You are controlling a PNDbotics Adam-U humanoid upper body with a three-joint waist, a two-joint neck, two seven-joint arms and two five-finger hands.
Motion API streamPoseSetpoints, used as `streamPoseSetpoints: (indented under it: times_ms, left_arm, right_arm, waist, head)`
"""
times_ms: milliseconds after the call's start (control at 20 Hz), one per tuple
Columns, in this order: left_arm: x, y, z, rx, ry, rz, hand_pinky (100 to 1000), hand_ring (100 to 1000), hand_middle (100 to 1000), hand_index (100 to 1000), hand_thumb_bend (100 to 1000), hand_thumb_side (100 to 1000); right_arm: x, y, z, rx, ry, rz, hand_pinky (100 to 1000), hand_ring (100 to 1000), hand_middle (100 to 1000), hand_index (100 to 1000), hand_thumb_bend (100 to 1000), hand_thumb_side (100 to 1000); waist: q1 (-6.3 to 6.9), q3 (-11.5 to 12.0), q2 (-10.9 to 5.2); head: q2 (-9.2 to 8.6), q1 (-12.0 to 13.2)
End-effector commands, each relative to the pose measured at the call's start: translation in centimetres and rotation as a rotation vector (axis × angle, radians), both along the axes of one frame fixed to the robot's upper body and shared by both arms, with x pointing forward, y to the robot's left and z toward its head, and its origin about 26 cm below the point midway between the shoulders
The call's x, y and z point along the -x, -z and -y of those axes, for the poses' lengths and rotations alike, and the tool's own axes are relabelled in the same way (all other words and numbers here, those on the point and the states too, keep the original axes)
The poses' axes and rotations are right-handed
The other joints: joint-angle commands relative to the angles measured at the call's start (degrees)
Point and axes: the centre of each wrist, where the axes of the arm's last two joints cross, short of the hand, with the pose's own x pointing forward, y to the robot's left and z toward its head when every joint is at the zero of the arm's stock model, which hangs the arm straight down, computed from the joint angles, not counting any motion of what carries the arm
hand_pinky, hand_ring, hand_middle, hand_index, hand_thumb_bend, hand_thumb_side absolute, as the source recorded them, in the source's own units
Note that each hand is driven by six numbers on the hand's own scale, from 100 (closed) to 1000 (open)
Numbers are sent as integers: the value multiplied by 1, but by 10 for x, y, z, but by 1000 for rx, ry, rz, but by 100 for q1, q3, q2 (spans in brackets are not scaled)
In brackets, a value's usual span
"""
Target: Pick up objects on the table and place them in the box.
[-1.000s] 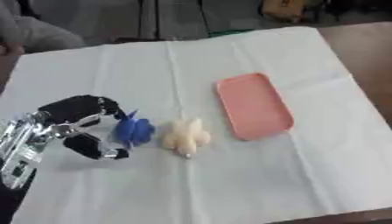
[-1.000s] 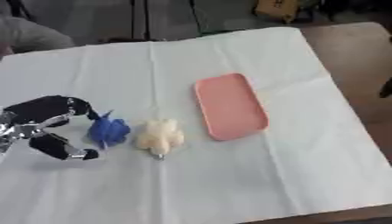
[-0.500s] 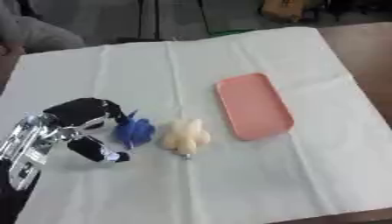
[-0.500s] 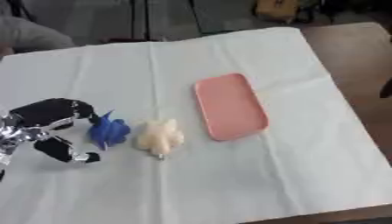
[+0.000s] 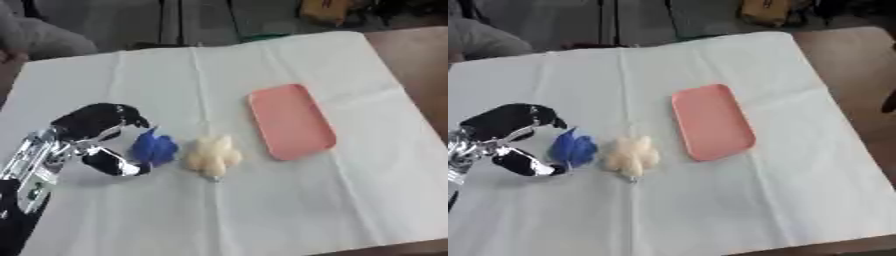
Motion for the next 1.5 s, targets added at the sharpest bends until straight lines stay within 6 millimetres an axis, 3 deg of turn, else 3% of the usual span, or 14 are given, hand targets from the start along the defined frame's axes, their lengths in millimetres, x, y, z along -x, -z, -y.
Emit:
streamPoseSetpoints:
  times_ms: [50,500,1050,1500]
  left_arm:
    - [-2,-13,-3,7,-17,68,776,755,673,816,638,468]
    - [-7,-15,2,7,-8,71,776,756,669,814,614,435]
    - [-24,-8,6,-116,50,-35,787,767,676,806,679,529]
    - [-32,-4,6,-162,63,-89,788,760,659,795,685,544]
  right_arm:
    - [2,-8,1,18,-3,26,379,395,753,689,100,700]
    - [1,-8,1,17,-4,26,379,395,753,689,100,700]
    - [1,-8,1,17,-7,23,378,395,753,689,100,700]
    - [1,-7,1,16,-7,20,378,395,752,689,100,702]
  waist:
    - [-23,2,-92]
    - [-25,-13,-104]
    - [-27,-33,-111]
    - [-28,-30,-109]
  head:
    - [5,13]
    - [-6,22]
    - [12,47]
    - [40,41]
